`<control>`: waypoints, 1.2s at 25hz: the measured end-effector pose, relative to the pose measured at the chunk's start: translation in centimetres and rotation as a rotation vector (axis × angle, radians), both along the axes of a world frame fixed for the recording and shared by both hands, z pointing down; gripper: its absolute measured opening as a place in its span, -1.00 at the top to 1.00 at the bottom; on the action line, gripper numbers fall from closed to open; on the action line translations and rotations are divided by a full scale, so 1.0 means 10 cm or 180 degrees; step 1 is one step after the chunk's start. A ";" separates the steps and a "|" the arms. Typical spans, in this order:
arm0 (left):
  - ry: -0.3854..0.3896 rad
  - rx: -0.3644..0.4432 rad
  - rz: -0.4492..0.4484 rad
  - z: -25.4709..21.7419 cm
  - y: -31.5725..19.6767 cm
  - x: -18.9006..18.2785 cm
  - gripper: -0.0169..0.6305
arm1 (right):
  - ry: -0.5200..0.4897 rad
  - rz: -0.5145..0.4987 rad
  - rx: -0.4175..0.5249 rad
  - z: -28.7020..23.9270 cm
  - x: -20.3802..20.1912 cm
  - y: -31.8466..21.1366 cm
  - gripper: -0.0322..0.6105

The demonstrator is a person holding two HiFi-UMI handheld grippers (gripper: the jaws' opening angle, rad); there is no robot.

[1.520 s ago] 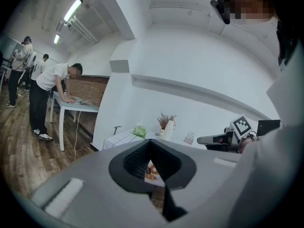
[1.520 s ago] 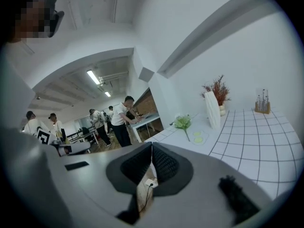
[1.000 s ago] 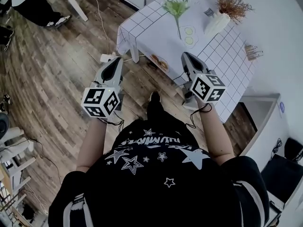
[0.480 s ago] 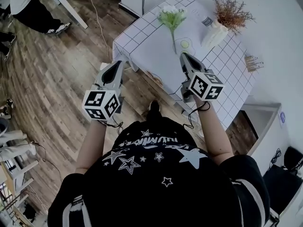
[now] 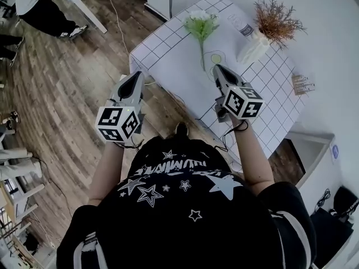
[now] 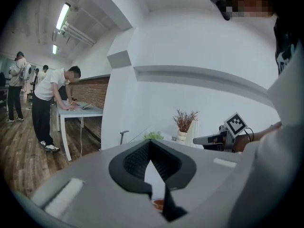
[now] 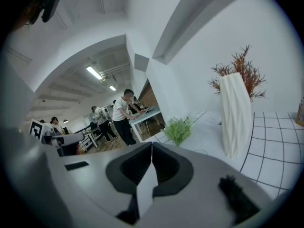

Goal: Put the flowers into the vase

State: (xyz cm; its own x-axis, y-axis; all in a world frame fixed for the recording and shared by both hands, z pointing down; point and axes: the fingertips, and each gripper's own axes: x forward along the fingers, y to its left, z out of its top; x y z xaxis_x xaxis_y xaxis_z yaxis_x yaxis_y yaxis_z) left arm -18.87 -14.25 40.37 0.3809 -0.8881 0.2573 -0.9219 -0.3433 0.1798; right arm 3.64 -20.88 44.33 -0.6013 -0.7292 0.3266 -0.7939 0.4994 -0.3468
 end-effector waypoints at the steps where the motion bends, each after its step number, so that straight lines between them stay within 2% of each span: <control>1: -0.0017 0.0011 -0.0020 -0.02 -0.01 0.01 0.92 | -0.0025 -0.0036 -0.0020 0.01 -0.01 -0.03 0.86; 7: -0.0092 -0.0034 -0.0103 -0.02 -0.03 0.00 0.92 | -0.0123 -0.0133 0.0001 0.01 -0.09 -0.14 0.86; 12: -0.0109 -0.0079 -0.0093 0.03 -0.12 -0.04 0.92 | -0.0148 -0.0018 -0.0045 0.05 -0.02 -0.22 0.86; 18: -0.0049 -0.0162 0.0166 0.15 -0.38 0.05 0.92 | -0.0088 0.0204 -0.0132 0.16 0.05 -0.28 0.86; 30: 0.0054 -0.0188 0.0816 0.16 -1.24 0.17 0.92 | -0.0022 0.0639 -0.0251 0.17 0.00 -0.54 0.86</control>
State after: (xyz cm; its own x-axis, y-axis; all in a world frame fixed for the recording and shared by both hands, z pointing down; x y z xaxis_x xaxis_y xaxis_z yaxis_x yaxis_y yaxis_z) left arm -17.18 -26.68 42.00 0.5962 -0.7456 0.2976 -0.8028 -0.5536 0.2212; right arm 3.66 -26.32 46.01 -0.4489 -0.8070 0.3837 -0.8722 0.3024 -0.3844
